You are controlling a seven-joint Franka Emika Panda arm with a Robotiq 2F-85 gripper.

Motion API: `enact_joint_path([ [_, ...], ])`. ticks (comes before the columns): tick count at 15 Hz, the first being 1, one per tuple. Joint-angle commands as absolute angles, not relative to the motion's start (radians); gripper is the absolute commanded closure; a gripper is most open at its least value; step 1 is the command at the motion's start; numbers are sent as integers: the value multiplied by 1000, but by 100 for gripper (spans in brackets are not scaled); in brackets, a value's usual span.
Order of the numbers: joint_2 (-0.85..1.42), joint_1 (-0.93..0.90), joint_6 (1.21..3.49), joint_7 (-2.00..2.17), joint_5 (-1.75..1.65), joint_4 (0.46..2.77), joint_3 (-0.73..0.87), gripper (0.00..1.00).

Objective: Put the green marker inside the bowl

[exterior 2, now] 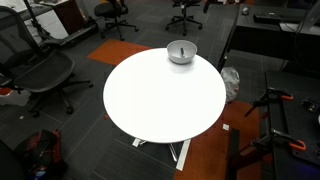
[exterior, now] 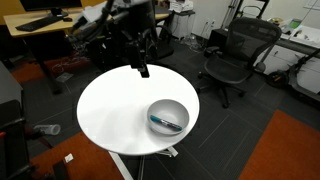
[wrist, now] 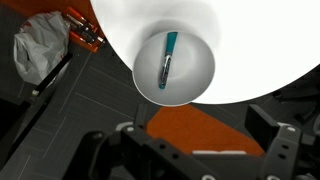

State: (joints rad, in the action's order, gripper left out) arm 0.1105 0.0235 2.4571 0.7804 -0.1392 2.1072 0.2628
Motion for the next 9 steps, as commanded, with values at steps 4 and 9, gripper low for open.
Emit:
enact_joint_path([
  [4,-17,67,2391,775,-170,2182,180,0],
  [9,-48,72,2383,771,-169,2210,171,0],
])
